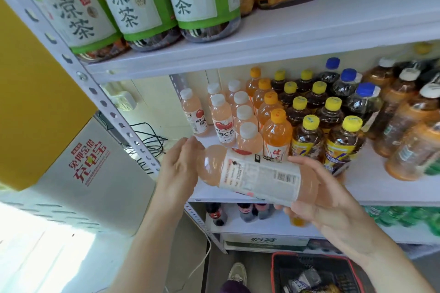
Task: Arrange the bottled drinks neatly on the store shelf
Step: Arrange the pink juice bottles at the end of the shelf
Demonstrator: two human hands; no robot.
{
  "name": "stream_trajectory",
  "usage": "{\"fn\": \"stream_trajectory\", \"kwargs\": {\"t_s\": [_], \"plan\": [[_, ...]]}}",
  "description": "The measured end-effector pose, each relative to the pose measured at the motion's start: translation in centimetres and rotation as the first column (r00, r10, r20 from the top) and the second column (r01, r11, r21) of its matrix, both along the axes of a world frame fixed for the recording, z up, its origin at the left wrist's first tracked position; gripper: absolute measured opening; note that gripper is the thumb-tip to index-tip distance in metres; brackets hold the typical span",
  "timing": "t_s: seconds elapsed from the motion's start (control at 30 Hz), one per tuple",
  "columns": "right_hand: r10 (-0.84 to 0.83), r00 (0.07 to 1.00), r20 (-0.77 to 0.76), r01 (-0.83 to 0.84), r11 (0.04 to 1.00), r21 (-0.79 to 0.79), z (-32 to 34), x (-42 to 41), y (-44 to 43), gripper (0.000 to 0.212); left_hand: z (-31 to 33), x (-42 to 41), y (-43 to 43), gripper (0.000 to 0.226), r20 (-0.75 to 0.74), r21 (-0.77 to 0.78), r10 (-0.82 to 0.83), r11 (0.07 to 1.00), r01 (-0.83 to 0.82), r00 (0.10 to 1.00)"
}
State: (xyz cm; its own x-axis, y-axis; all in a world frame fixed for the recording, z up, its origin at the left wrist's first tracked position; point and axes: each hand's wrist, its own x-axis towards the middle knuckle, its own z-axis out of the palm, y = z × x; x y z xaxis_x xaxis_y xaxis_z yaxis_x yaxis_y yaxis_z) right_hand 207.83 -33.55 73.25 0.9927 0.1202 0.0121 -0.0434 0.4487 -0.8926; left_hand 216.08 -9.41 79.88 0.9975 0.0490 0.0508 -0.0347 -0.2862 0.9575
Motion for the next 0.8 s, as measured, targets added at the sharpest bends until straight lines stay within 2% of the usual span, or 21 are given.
{"fn": "stream_trajectory", "kwargs": {"t_s": [0.1, 0.17, 0.27, 0.37, 0.47, 0.57, 0.67, 0.73, 0.8], "plan": [[-0.023, 0.999, -0.023, 0.023, 1.0, 0.002, 1.2, -0.8, -0.5, 0.074, -0.1, -0.7, 0.2, 0.041, -0.048, -0.093, -0.073, 0.993, 0.069, 0.996], [-0.054, 0.997, -0.056, 0.055, 0.998, 0.008, 1.8, -1.3, -0.6, 0.069, -0.3, -1.0, 0.4, 0.039, -0.006, -0.047, -0.164, 0.985, 0.163, 0.986], [-0.107, 0.989, -0.106, 0.101, 0.993, -0.057, 2.3, -1.8, -0.7, 0.075, -0.5, -1.2, 0.6, 0.043, 0.025, 0.029, -0.313, 0.95, 0.312, 0.95], [-0.129, 0.98, -0.15, 0.111, 0.986, -0.123, 2.7, -2.0, -1.0, 0.079, -0.7, -1.4, 0.4, 0.046, 0.033, 0.027, -0.394, 0.919, 0.394, 0.918], [-0.09, 0.98, -0.176, 0.072, 0.992, -0.104, 2.4, -2.2, -1.3, 0.076, -0.8, -1.5, -0.3, 0.038, 0.077, -0.06, -0.367, 0.927, 0.371, 0.927], [-0.058, 0.989, -0.139, 0.051, 0.997, -0.051, 2.1, -2.2, -1.8, 0.069, -0.7, -1.4, -1.0, 0.034, 0.082, -0.113, -0.301, 0.944, 0.309, 0.95], [0.004, 0.998, -0.058, -0.013, 0.988, -0.156, 2.3, -2.1, -2.2, 0.076, -0.7, -1.2, -1.5, 0.035, 0.068, -0.134, -0.243, 0.959, 0.251, 0.968], [0.003, 1.0, -0.008, -0.004, 0.975, -0.221, 2.2, -2.1, -2.4, 0.083, -0.8, -1.1, -1.6, 0.038, 0.051, -0.151, -0.226, 0.961, 0.231, 0.973], [-0.03, 0.999, 0.017, 0.033, 0.972, -0.232, 2.3, -2.2, -2.4, 0.08, -1.0, -0.9, -1.3, 0.04, 0.016, -0.163, -0.219, 0.962, 0.219, 0.976]]}}
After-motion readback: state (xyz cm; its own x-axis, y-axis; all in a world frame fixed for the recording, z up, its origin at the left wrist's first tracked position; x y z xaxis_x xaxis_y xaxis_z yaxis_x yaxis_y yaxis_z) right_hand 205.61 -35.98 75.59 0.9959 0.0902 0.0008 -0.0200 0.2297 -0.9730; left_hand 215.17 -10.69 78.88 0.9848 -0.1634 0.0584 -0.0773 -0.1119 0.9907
